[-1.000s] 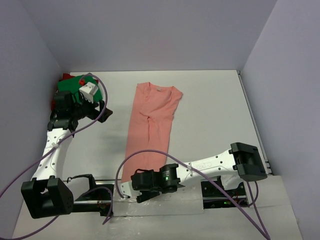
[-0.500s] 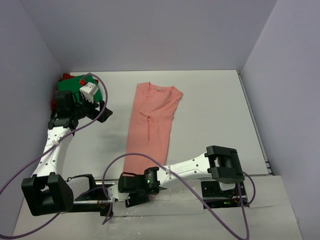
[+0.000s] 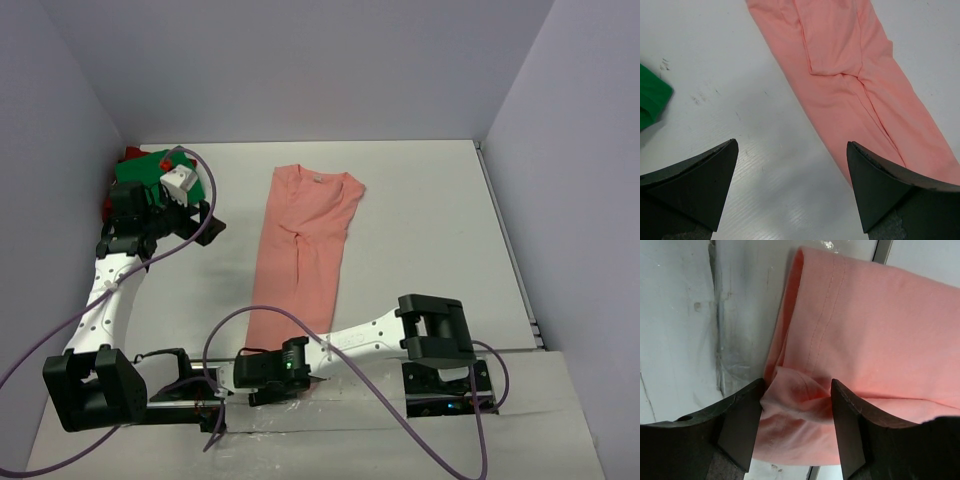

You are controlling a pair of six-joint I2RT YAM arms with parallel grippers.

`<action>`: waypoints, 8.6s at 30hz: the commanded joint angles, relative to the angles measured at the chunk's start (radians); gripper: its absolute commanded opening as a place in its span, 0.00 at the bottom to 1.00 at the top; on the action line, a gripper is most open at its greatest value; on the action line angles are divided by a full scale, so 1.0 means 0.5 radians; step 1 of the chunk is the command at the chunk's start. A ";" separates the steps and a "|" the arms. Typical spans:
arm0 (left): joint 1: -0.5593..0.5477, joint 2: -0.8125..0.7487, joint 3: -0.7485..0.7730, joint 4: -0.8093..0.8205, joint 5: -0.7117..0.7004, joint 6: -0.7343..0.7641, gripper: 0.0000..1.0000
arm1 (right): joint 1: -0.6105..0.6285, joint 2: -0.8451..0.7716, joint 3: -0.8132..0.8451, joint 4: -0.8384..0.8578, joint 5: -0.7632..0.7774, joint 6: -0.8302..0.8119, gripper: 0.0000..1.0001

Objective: Fold and stack the t-shirts
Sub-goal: Grab the bottom of the folded rectangular tshirt with right arm, then fold the folded rectangular tshirt in 1/3 of the way, then grab one side of the 2/3 rectangular tshirt with right arm, then fold the long partially folded tshirt into a neat square, then put the neatly folded tshirt into the corner of the board with the left arm

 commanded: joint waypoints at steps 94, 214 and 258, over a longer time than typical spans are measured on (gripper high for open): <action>0.010 0.192 -0.014 0.022 0.307 0.151 0.99 | -1.482 0.041 0.347 1.042 0.897 -0.592 0.62; 0.010 0.210 0.051 -0.272 0.521 0.356 0.99 | -1.635 0.477 0.144 3.002 1.823 -1.981 0.82; -1.888 0.879 -0.498 1.145 -1.776 1.142 0.99 | -2.224 -0.907 0.349 -0.088 -0.033 -0.008 0.65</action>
